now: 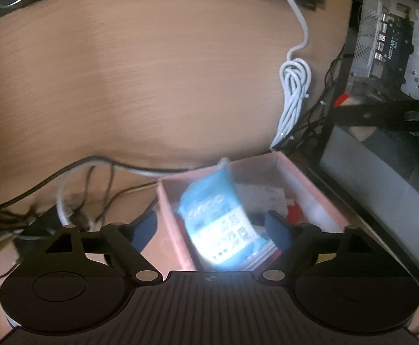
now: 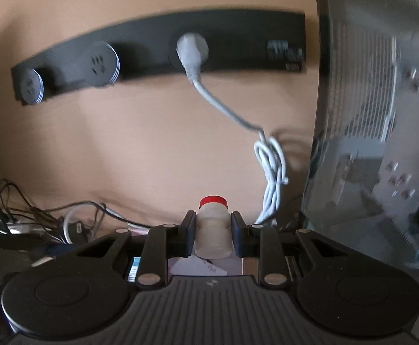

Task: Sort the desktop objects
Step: 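Drop the tissue packet into the pink box with left tool while right tool drops bottle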

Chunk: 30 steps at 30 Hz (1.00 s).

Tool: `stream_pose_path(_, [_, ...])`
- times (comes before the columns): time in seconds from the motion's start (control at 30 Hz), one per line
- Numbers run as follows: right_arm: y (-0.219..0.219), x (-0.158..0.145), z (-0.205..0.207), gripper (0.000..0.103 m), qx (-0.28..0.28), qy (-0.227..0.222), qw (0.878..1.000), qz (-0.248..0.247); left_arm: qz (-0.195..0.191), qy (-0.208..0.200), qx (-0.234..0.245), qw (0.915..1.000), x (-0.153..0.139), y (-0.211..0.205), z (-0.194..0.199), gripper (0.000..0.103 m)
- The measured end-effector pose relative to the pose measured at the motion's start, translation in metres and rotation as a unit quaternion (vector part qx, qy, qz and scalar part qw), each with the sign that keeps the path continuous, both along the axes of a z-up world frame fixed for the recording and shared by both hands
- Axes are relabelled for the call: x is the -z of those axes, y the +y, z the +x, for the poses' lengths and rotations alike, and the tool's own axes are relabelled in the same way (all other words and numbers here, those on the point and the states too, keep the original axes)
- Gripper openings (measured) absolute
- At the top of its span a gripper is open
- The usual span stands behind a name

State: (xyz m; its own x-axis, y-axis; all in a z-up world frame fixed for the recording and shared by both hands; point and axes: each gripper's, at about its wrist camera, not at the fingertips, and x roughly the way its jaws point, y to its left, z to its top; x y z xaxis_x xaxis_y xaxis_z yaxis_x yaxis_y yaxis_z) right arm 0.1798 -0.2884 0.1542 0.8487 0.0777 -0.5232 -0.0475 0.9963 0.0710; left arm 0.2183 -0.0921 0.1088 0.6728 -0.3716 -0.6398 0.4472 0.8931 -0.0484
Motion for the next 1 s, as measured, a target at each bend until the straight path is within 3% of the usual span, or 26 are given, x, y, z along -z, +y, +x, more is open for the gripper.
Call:
stream_pose_path(0.33, [0.016, 0.065, 0.045, 0.026, 0.011, 0.085, 0.996, 0.002, 0.008, 0.036, -0.030, 0.9989, 0.016, 0.027, -0.012, 0.096])
stream_pose_path(0.5, [0.039, 0.071, 0.049, 0.026, -0.061, 0.084, 0.993, 0.050, 0.007, 0.063, -0.042, 0.9971, 0.031, 0.031, -0.010, 0.096])
stream_pose_path(0.7, [0.084, 0.099, 0.070, 0.026, -0.095, 0.097, 0.991, -0.004, 0.022, 0.071, -0.057, 0.9956, 0.039, 0.045, -0.027, 0.099])
stream_pose_path(0.83, [0.087, 0.101, 0.063, 0.026, -0.069, 0.091, 0.991, -0.075, 0.016, 0.081, -0.083, 0.9931, 0.039, 0.061, -0.039, 0.099])
stream_pose_path(0.93, [0.070, 0.106, 0.057, 0.026, -0.043, 0.123, 0.990, -0.051, -0.001, 0.090, -0.104, 0.9905, 0.037, 0.070, -0.050, 0.099])
stream_pose_path(1.0, [0.061, 0.101, 0.043, 0.026, -0.040, 0.121, 0.992, -0.019, -0.009, 0.090, -0.114, 0.9893, 0.032, 0.074, -0.059, 0.099])
